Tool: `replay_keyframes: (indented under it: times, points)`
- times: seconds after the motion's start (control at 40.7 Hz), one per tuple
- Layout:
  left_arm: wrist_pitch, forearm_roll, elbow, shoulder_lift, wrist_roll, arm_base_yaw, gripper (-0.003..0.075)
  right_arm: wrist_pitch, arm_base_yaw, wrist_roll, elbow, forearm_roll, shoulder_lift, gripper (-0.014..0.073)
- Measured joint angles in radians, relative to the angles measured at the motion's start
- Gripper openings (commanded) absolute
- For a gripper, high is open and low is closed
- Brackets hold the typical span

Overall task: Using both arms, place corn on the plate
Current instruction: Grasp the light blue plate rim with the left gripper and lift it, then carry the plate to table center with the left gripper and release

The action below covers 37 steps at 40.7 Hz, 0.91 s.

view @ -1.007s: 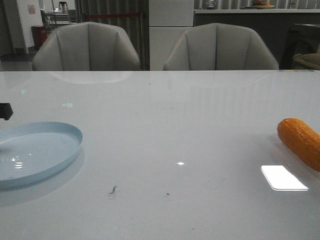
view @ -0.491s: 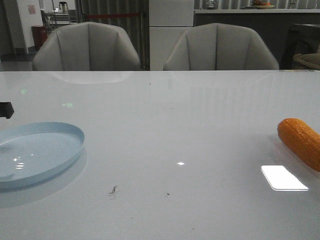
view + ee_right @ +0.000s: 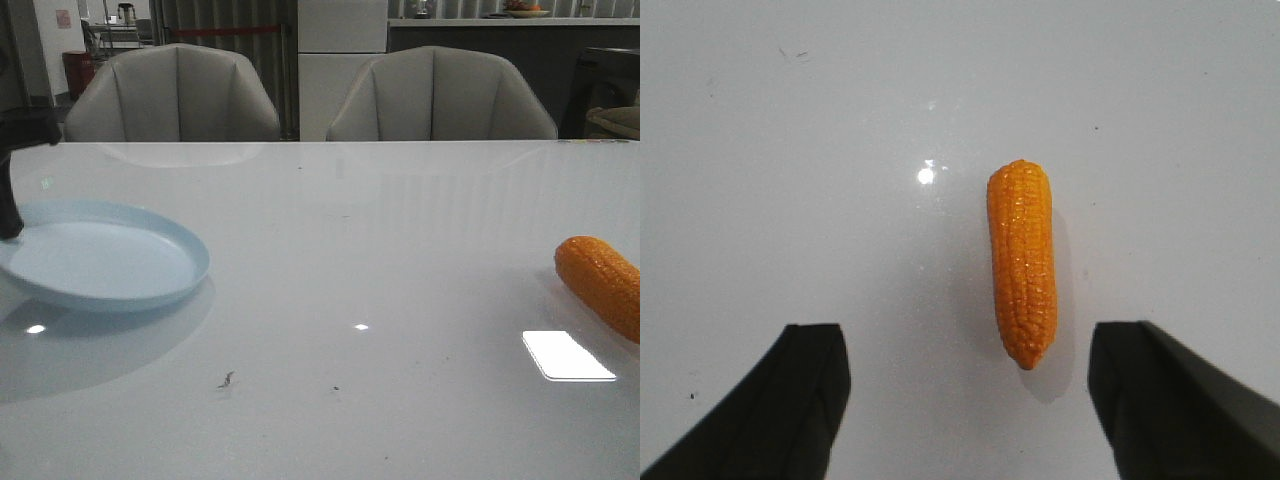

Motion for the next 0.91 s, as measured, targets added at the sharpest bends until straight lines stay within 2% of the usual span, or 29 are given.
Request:
replay_keyframes:
  times: [0.319,0.59,0.835,0.909]
  points:
    - [0.054,-0.047,-0.223,0.0,0.0,-0.153,0.0094,0.0,0.0,0.0,0.0,0.0,0.0,0.0603]
    - [0.045,-0.058,-0.238,0.029,0.0,-0.311,0.0094,0.0,0.0,0.0,0.0,0.0,0.0,0.0603]
    - [0.034,-0.06,-0.238,0.11,0.0,-0.388,0.0102,0.0,0.0,0.0,0.0,0.0,0.0,0.0603]
    - [0.024,-0.06,-0.238,0.131,0.0,-0.4,0.0128,0.0,0.0,0.0,0.0,0.0,0.0,0.0603]
